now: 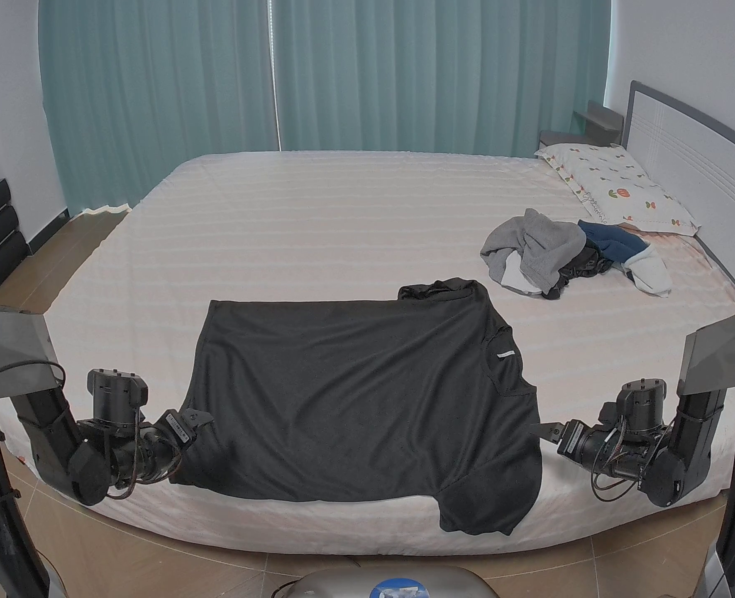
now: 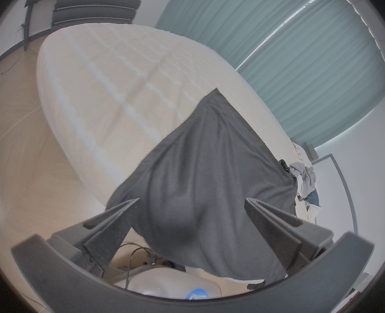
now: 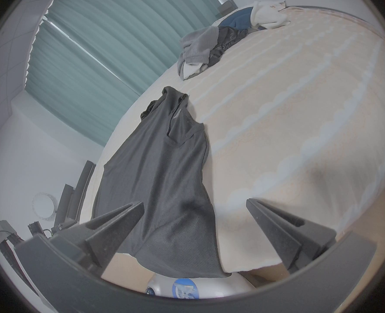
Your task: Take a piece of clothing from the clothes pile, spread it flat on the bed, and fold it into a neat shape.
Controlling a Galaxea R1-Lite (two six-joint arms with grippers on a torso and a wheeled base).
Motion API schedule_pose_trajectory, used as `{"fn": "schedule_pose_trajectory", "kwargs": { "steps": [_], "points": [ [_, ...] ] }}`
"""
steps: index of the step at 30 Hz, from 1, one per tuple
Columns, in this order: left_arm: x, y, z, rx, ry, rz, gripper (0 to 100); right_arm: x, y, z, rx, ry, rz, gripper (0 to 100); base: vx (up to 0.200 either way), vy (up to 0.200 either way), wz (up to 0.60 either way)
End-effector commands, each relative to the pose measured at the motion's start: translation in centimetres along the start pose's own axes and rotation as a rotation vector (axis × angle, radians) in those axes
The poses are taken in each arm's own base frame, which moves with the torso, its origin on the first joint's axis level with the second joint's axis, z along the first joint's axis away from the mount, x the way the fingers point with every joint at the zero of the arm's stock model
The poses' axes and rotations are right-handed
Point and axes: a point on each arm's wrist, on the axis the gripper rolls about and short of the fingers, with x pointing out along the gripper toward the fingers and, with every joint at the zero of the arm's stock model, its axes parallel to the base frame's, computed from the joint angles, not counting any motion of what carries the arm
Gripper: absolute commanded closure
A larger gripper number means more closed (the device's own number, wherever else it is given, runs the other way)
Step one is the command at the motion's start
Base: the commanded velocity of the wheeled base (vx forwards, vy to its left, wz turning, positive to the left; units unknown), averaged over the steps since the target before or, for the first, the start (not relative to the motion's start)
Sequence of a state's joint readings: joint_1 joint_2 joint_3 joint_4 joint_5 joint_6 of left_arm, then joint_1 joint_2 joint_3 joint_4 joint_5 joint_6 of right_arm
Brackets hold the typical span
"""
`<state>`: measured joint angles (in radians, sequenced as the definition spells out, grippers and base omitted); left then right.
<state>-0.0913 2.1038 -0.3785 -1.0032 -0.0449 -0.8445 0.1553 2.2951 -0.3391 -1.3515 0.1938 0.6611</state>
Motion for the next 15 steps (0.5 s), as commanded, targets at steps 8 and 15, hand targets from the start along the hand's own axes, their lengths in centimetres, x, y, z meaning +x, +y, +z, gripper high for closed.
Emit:
{"fn": "schedule_pose_trajectory", "kwargs": {
  "steps": [8,15],
  "points": [
    [-1.9,2.8,-0.7,-0.007,0.102,-0.012,0,1.7,-0.7,-2.6,-0.07,0.06,0.042,0,0.0,0.0,0.0],
    [-1.4,4.1,-0.6,-0.01,0.109,-0.009,0,1.4,-1.8,-3.5,-0.111,0.068,0.03,0,0.0,0.0,0.0]
  ]
}}
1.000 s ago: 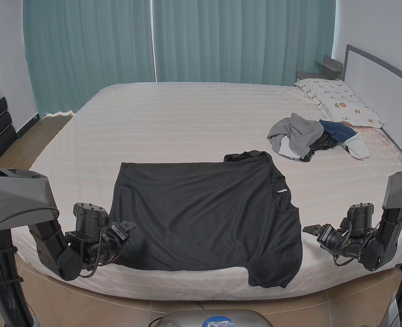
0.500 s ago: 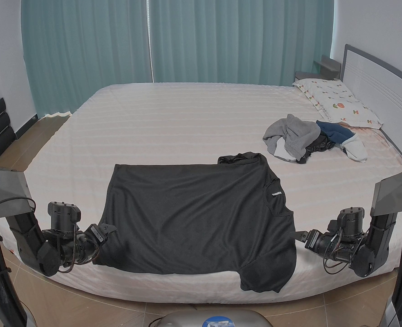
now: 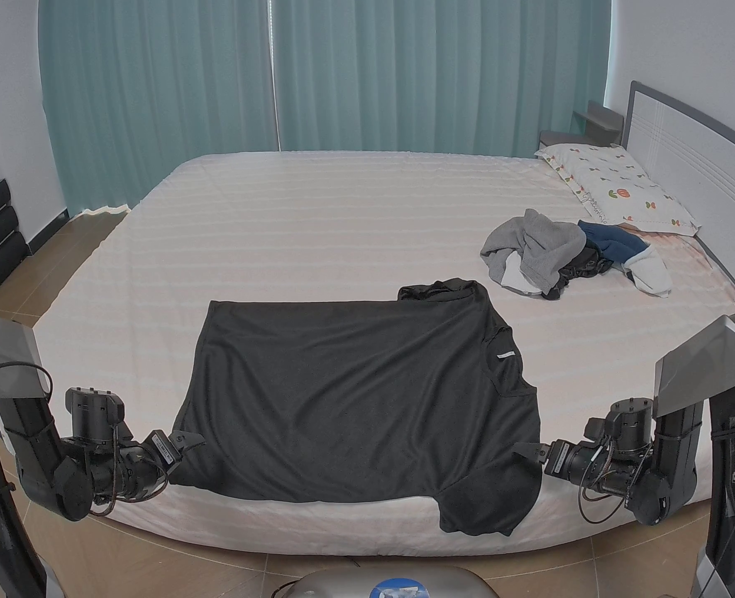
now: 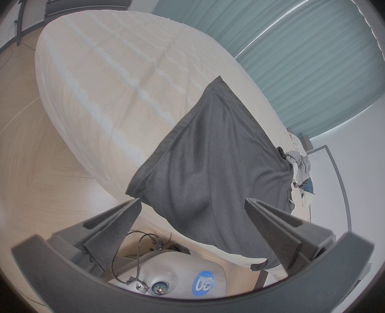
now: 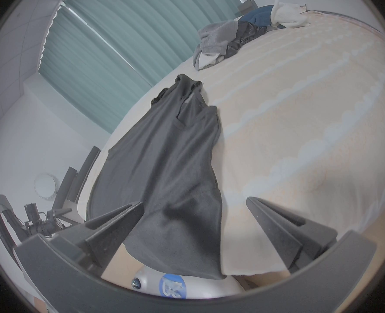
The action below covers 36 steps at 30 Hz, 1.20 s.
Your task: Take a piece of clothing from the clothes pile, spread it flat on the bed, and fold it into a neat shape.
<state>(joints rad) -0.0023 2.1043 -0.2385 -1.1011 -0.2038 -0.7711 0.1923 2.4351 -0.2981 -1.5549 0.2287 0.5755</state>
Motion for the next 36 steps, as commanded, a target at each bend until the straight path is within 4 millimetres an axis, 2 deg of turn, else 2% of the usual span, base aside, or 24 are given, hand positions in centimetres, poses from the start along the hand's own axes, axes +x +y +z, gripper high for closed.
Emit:
{"fn": "schedule_pose_trajectory", "kwargs": {
  "steps": [1,5,6,18,26,36],
  "points": [
    [0.4,1.1,-0.4,-0.021,0.023,0.034,0,-0.1,-1.1,-1.2,0.0,0.048,-0.038,0,0.0,0.0,0.0],
    [0.4,1.2,-0.5,-0.022,0.03,0.04,0,-0.1,-1.4,-1.3,-0.018,0.056,-0.04,0,0.0,0.0,0.0],
    [0.4,1.2,-0.5,-0.022,0.03,0.04,0,-0.1,-1.4,-1.3,-0.024,0.06,-0.032,100,0.0,0.0,0.0],
    [0.5,1.3,-0.6,-0.02,0.033,0.043,0,-0.8,-1.4,-1.6,-0.032,0.08,-0.037,100,0.0,0.0,0.0],
    [0.5,1.4,-0.7,-0.009,0.036,0.05,0,-3.5,-0.9,-1.7,-0.036,0.119,-0.02,100,0.0,0.0,0.0],
    [0.5,2.5,-1.4,0.091,0.07,0.103,0,-5.1,-1.2,-3.0,-0.11,0.205,-0.027,100,0.0,0.0,0.0]
  ]
}}
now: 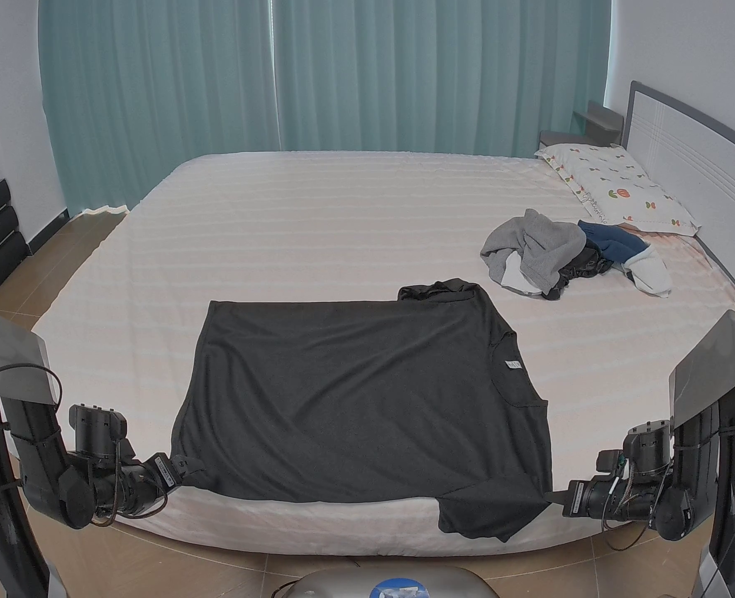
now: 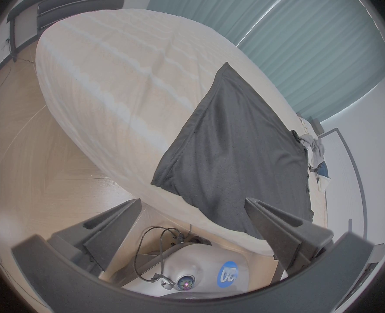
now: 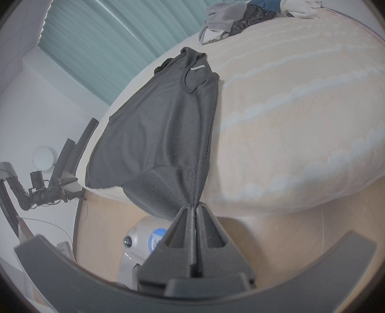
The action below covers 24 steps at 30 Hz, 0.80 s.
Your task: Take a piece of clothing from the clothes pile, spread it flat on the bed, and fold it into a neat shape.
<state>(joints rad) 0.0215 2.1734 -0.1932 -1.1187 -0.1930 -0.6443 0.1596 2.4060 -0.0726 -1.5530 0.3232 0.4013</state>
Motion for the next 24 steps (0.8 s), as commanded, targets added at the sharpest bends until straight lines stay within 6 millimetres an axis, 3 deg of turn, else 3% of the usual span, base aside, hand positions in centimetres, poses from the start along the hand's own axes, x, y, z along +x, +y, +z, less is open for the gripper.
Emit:
{"fn": "schedule_pose_trajectory", "kwargs": {
  "steps": [1,12,24],
  "points": [
    [0.1,0.5,-0.4,-0.001,0.018,0.026,0,-0.3,0.0,-0.2,-0.015,0.004,-0.003,100,0.0,0.0,0.0],
    [0.7,0.8,-0.8,0.04,0.018,0.072,0,-0.3,-0.7,0.4,0.015,-0.028,-0.013,100,0.0,0.0,0.0],
    [2.6,0.6,-1.2,0.147,-0.026,0.041,0,0.0,-0.7,0.8,0.012,-0.046,-0.007,100,0.0,0.0,0.0]
  ]
}}
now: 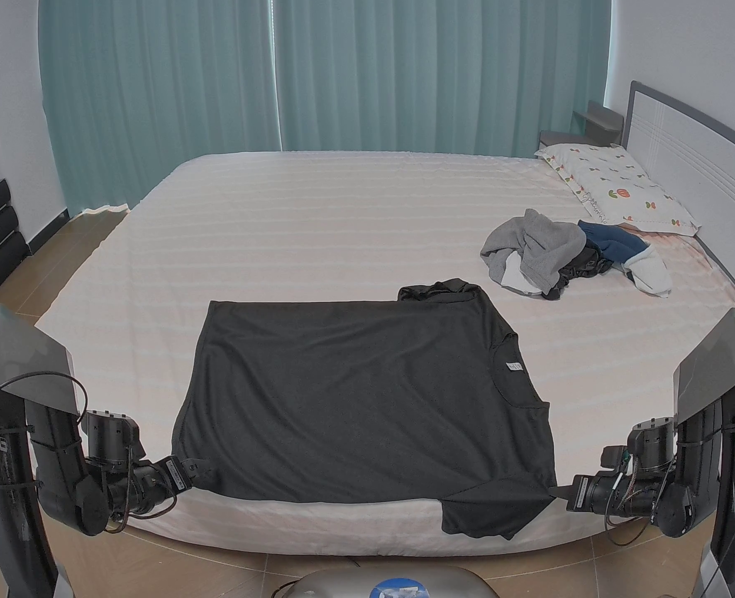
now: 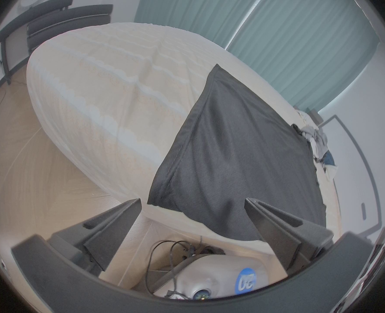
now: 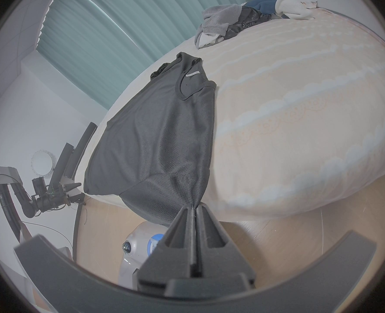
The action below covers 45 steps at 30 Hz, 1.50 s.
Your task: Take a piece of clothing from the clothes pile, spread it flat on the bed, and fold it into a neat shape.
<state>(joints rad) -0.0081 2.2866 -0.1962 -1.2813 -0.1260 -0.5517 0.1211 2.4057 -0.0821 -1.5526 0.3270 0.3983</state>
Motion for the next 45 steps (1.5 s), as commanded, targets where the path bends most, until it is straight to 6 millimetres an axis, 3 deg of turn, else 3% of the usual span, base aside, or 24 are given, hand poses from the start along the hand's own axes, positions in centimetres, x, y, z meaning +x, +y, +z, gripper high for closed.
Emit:
{"fn": "schedule_pose_trajectory", "kwargs": {
  "steps": [1,8,9,18,27,45],
  "points": [
    [0.6,0.5,-1.0,0.026,0.042,0.025,0,0.1,0.1,0.3,-0.007,-0.021,0.009,100,0.0,0.0,0.0],
    [1.9,0.3,-1.0,0.088,0.018,0.051,0,0.2,0.1,0.3,-0.006,-0.022,0.009,100,0.0,0.0,0.0],
    [2.0,0.2,-0.9,0.086,0.012,0.049,100,0.2,0.1,0.3,-0.006,-0.022,0.009,100,0.0,0.0,0.0],
    [1.0,0.8,-0.8,-0.01,0.006,0.07,100,0.2,-0.1,0.5,0.002,-0.029,0.008,100,0.0,0.0,0.0],
    [-1.3,0.9,-1.0,-0.034,0.003,0.078,100,0.2,-0.1,0.7,0.001,-0.042,0.008,100,0.0,0.0,0.0],
    [-2.3,0.3,0.1,-0.064,-0.067,0.057,100,-0.7,0.7,1.9,-0.018,-0.104,0.036,100,0.0,0.0,0.0]
  ]
}}
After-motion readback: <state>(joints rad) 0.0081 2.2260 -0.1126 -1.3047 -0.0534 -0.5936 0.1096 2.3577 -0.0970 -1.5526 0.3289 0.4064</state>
